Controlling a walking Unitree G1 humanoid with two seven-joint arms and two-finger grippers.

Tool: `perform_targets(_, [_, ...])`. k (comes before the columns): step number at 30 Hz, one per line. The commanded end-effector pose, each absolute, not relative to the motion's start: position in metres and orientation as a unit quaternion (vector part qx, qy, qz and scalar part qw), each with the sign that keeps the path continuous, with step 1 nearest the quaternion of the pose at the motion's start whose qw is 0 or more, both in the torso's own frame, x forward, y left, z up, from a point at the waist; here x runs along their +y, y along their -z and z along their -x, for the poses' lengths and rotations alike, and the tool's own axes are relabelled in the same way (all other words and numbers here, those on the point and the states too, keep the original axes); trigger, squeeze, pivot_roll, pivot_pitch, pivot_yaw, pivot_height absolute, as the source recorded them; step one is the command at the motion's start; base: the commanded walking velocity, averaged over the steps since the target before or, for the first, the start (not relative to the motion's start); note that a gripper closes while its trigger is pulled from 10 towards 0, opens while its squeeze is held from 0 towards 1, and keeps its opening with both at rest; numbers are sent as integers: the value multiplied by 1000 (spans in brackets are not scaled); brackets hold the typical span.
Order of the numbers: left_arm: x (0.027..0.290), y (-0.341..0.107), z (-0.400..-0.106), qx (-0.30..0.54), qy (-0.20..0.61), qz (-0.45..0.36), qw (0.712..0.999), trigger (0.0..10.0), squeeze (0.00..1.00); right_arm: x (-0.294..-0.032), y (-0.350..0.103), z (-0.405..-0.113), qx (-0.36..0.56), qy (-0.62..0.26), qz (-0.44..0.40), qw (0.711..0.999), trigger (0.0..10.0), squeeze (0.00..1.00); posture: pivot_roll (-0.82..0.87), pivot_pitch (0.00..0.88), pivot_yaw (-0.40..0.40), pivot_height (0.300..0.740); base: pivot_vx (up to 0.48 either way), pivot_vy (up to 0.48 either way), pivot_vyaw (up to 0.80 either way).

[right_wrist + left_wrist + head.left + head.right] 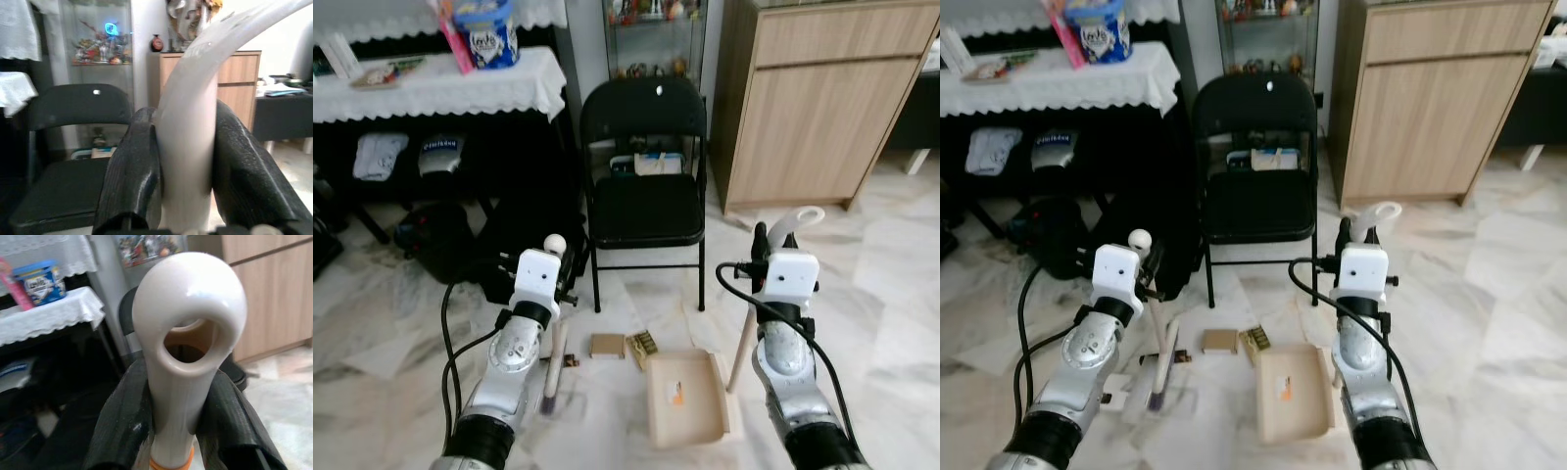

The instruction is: Sweep floor

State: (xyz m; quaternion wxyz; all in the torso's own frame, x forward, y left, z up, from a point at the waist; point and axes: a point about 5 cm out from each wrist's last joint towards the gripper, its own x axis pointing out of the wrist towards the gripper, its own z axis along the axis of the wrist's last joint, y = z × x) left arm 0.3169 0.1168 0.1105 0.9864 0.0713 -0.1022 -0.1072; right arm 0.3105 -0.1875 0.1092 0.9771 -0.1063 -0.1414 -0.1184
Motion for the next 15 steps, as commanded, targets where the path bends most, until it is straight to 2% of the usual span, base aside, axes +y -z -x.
perform_targets(1, [125,-124,-321,-133,100,-83,983,10000,0,-178,-123,-316,-172,104,106,974,10000,0,3,0,80,740,356,0,0])
perform_targets(15, [126,-123,-321,-131,103,-85,982,10000,0,-183,-121,-313,-170,113,110,973,10000,0,-7,0,88,740,354,0,0])
